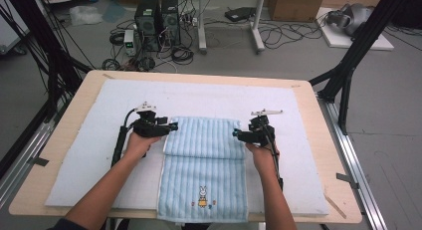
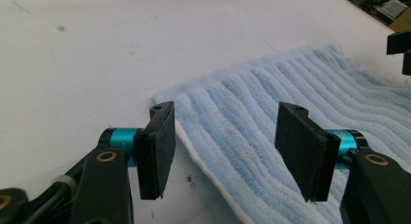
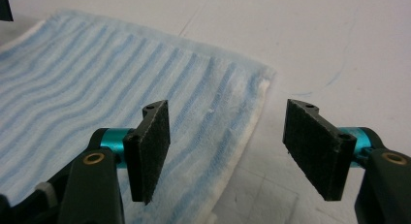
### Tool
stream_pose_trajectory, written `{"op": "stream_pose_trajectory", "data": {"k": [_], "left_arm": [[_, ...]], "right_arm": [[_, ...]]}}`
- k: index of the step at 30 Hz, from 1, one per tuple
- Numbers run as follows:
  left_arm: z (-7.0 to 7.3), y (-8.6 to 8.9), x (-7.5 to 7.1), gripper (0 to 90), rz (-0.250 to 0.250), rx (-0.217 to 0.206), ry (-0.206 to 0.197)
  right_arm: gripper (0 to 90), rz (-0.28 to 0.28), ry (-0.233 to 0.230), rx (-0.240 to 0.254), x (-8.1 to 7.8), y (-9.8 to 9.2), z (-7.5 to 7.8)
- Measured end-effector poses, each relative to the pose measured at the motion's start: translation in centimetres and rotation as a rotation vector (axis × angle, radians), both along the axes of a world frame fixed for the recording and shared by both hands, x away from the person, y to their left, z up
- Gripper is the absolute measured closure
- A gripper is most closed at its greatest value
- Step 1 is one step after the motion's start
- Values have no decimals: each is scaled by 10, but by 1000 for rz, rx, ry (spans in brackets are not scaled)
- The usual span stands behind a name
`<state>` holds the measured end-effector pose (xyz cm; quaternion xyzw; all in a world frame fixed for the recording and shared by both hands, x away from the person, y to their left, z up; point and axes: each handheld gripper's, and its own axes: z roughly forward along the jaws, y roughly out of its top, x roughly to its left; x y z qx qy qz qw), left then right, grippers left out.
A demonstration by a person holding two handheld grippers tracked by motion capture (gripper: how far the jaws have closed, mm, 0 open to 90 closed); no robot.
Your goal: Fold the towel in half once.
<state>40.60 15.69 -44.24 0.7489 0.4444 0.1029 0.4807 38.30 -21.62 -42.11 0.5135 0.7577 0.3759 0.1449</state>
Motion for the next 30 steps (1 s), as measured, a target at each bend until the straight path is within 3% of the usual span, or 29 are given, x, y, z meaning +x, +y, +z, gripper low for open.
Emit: {"op": "stream_pose_trajectory", "data": {"k": [4, 7, 10, 12, 14, 17, 21, 25, 30], "left_arm": [[-9, -9, 2, 449, -24, 67, 23], [-9, -12, 0, 583, -35, 147, -20], [-9, -9, 0, 810, -61, 142, -9], [-9, -10, -1, 867, -66, 143, -12], [-8, -10, 0, 872, -57, 114, -11], [-2, -5, -1, 874, -45, 52, -23], [12, 4, -6, 873, -52, -32, -52], [25, 9, -17, 873, -100, -67, -75], [39, 12, -40, 873, -138, -120, -131]], "right_arm": [[415, 37, 18, -96, 7, 13, -7], [527, 74, 39, -162, 11, 22, -13], [667, 74, 27, -179, 11, 24, -14], [782, 89, 32, -163, 12, 22, -14], [847, 103, 39, -166, 12, 24, -13], [859, 102, 13, -187, 13, 25, -9], [859, 93, -38, -133, 7, 18, 3], [858, 116, -68, -99, -7, 13, 15], [857, 152, -143, -41, -33, 8, 33]]}}
